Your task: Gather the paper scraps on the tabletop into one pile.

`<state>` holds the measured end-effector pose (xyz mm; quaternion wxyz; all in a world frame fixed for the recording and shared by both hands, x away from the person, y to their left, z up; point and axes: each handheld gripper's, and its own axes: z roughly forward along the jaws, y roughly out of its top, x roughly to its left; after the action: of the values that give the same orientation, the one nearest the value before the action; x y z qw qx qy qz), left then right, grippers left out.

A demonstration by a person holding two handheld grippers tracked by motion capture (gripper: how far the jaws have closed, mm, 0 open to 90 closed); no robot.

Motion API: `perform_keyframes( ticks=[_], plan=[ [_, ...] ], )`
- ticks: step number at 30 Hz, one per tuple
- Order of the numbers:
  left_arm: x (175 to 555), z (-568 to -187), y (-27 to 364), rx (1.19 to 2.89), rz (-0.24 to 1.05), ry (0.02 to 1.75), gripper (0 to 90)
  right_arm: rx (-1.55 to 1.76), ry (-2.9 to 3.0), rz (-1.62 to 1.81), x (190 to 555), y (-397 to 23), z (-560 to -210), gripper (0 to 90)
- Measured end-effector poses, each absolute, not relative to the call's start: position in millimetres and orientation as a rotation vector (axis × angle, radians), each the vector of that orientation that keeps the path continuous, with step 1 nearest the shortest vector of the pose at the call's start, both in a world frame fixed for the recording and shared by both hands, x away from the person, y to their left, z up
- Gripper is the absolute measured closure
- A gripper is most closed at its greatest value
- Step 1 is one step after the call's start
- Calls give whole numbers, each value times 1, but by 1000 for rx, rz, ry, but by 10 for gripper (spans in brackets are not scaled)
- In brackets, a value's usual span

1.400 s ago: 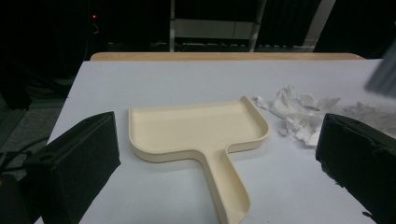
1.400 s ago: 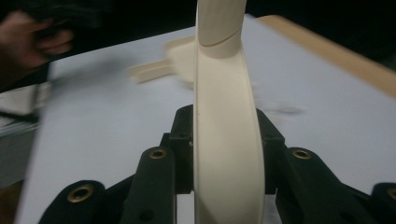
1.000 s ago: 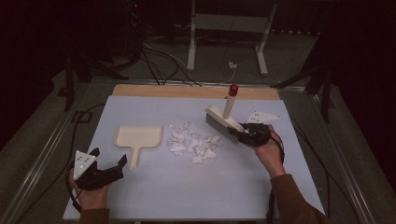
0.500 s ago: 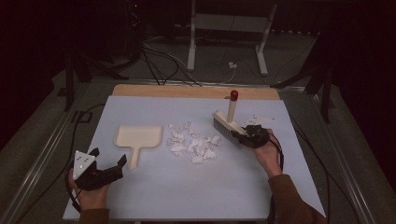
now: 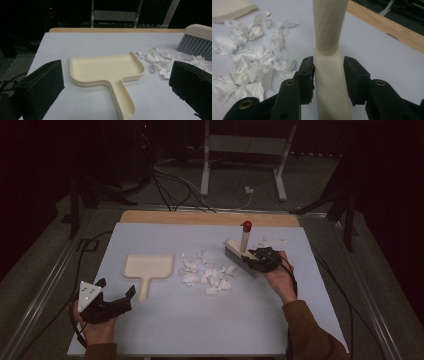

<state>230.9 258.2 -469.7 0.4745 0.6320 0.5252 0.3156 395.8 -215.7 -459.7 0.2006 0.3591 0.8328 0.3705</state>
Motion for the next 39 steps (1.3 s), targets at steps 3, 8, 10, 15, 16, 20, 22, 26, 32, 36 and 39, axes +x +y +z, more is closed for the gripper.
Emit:
perform_keyframes(
  ticks=[3, 8, 10, 15, 16, 20, 22, 26, 32, 36, 39],
  plan=[
    [230, -469, 259, 1541, 773, 1286, 5, 1010, 2334, 1013, 401, -210, -458, 625],
    [229, -468, 263, 1526, 774, 1296, 5, 1037, 2330, 1015, 400, -202, -458, 670],
    [229, -468, 264, 1521, 776, 1297, 5, 1039, 2328, 1016, 397, -198, -459, 671],
    [229, -468, 263, 1527, 775, 1298, 5, 1017, 2339, 998, 388, -189, -458, 671],
    [229, -468, 263, 1528, 774, 1298, 5, 1013, 2343, 1007, 387, -188, -458, 671],
    [230, -469, 263, 1530, 773, 1298, 5, 1003, 2394, 1071, 382, -185, -456, 672],
    [229, -468, 263, 1529, 773, 1298, 5, 989, 2420, 1097, 379, -183, -455, 672],
    [229, -469, 264, 1527, 774, 1299, 5, 972, 2433, 1195, 375, -184, -447, 672],
    [229, -468, 264, 1528, 774, 1299, 5, 919, 2362, 1142, 376, -184, -431, 672],
    [229, -468, 264, 1525, 773, 1300, 5, 909, 2340, 1116, 383, -182, -426, 672],
    [229, -468, 265, 1523, 774, 1300, 5, 920, 2327, 1112, 391, -181, -425, 672]
  ],
)
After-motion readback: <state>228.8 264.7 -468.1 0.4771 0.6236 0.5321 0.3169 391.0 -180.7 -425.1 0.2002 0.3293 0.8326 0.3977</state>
